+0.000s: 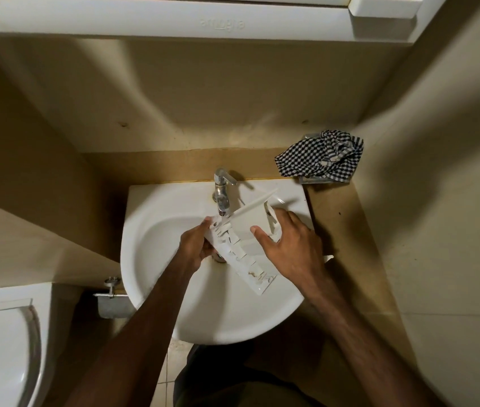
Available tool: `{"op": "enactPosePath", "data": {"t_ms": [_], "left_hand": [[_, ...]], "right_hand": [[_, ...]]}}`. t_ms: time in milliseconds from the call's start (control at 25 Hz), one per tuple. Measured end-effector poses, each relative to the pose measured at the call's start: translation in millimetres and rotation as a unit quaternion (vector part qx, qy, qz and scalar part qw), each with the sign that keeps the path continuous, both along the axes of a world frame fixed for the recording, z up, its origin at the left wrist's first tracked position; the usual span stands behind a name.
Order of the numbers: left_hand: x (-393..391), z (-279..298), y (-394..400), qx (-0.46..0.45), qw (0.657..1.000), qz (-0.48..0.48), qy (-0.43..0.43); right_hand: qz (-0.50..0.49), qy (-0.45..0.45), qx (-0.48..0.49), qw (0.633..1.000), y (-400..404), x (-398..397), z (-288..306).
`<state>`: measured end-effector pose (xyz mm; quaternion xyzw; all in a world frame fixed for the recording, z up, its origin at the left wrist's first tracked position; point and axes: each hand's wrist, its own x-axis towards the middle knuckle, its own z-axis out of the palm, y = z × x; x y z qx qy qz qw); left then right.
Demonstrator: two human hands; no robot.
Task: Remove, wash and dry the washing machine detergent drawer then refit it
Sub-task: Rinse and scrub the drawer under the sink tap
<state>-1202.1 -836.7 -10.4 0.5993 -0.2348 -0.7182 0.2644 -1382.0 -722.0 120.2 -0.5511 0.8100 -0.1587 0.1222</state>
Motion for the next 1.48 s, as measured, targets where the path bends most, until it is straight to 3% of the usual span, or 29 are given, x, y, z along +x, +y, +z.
{"op": "enactPosePath", "data": {"t_ms": [120,240,360,520,800,1080,1360,1480], "left_hand": [[-1.2,-0.1,18.5,0.019,0.989,0.039,0.14],[-8.5,-2.1,34.7,-0.052,0.996,-0.024,0.068],[-10.2,-4.3,39.9,-0.078,0.997,-0.013,-0.01],[-8.7,-0.2,31.8,-0.07,0.997,-0.011,-0.013],[-7.0,4.2,1.3,-0.103,0.985,-0.095,-0.101],[-0.5,13.1,-16.5,-0.048,0.994,-0.066,-0.077],[4.8,12.1,-36.8,-0.152,0.961,-0.188,-0.133],[4.4,-0.2,-43.4,-0.188,0.932,-0.22,-0.218]], "right_hand": [[-0.042,-0.001,-0.011,0.999,-1.0,1.5,0.8],[-0.071,-0.013,-0.01,0.997,-3.9,7.8,1.5],[-0.101,-0.026,-0.017,0.994,-1.5,18.3,-0.2],[-0.149,-0.053,-0.017,0.987,3.3,30.2,-0.8],[-0.156,-0.069,-0.007,0.985,5.2,31.1,2.4],[-0.121,-0.078,-0.015,0.99,7.4,24.1,3.0],[-0.028,-0.039,-0.01,0.999,10.3,23.7,7.7],[-0.022,-0.039,-0.021,0.999,12.2,23.6,6.6]]}}
